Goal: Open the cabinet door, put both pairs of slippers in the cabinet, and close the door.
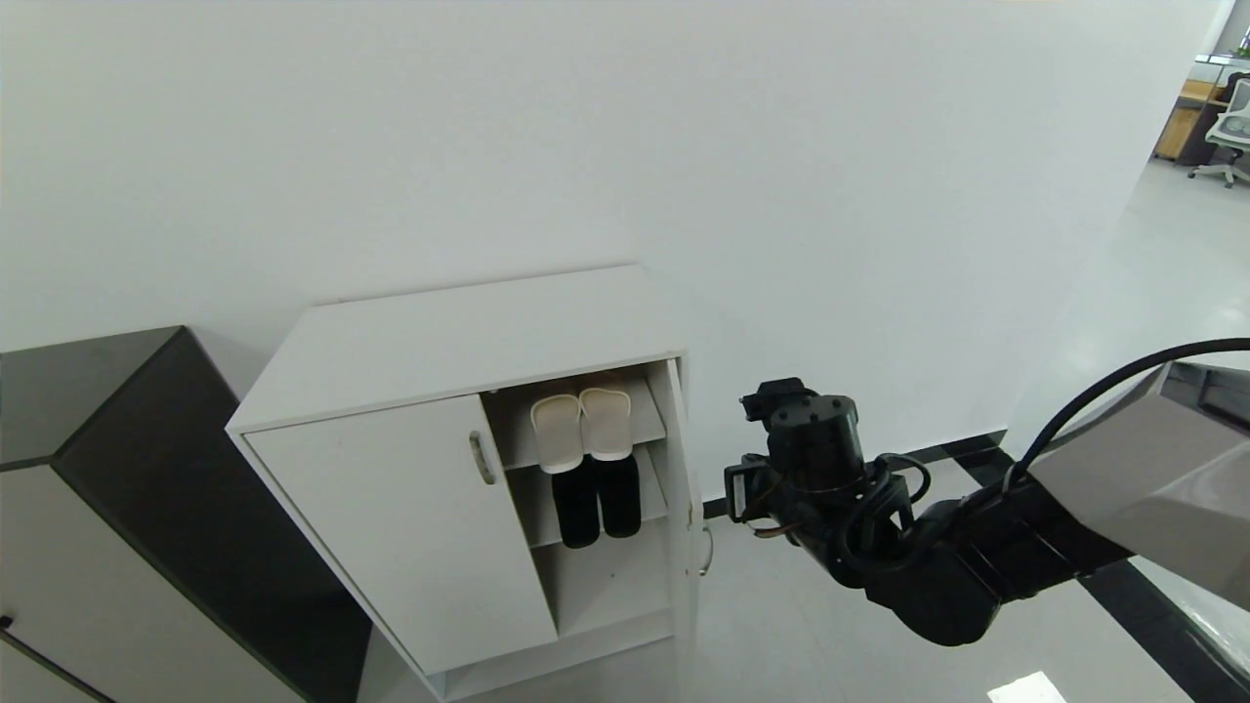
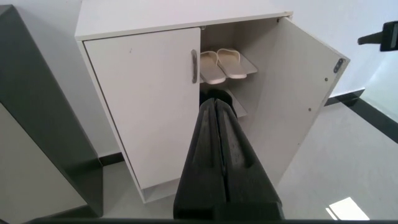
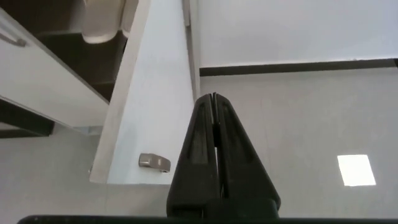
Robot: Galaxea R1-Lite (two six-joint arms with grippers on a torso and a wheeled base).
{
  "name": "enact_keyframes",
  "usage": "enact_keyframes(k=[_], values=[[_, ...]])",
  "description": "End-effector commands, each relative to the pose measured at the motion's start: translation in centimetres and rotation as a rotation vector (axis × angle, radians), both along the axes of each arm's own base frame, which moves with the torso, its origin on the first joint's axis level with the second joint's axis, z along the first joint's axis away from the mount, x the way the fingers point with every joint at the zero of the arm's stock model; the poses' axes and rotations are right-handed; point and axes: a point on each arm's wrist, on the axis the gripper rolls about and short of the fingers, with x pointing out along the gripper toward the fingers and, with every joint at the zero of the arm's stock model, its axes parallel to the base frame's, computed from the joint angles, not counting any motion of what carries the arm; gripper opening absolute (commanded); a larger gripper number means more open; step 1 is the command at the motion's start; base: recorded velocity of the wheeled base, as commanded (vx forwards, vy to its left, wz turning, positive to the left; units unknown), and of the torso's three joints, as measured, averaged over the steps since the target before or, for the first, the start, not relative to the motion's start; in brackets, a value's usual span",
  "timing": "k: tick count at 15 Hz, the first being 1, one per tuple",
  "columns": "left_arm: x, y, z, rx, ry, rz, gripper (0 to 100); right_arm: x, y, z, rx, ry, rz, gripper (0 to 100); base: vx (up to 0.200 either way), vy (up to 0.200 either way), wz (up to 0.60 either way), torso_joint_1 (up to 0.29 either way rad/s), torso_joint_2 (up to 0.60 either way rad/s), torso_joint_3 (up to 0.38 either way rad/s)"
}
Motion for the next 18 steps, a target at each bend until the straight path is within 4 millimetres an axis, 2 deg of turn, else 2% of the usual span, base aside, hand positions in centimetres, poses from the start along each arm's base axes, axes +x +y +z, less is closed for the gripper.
enact_keyframes(k=[1,4,6,8,13,16,18], values=[[0.0,0.0,0.0,0.0,0.0,0.0,0,0.1,0.4,-1.0,-0.019,-0.002,0.008,0,0.0,0.0,0.0,0.0,0.0,0.0],[0.0,0.0,0.0,0.0,0.0,0.0,0,-1.0,-0.6,1.8,0.016,-0.094,0.02,0,0.0,0.0,0.0,0.0,0.0,0.0],[0.0,0.0,0.0,0.0,0.0,0.0,0,-2.5,-0.4,2.7,0.013,-0.111,0.057,0,0.0,0.0,0.0,0.0,0.0,0.0],[0.0,0.0,0.0,0.0,0.0,0.0,0,-3.3,0.1,2.6,0.006,-0.108,0.081,0,0.0,0.0,0.3,-0.004,0.0,0.004],[0.0,0.0,0.0,-0.002,0.0,0.001,0,-3.3,0.0,2.0,-0.019,-0.097,0.082,0,0.0,0.0,0.6,0.003,0.0,0.0],[0.0,0.0,0.0,-0.002,0.0,0.001,0,-2.8,-0.6,2.0,-0.037,-0.1,0.068,0,0.0,0.0,0.0,0.0,0.0,0.0],[0.0,0.0,0.0,-0.002,0.0,0.001,0,-2.2,-1.7,2.2,-0.061,-0.109,0.038,0,0.0,0.0,0.0,0.0,0.0,0.0]])
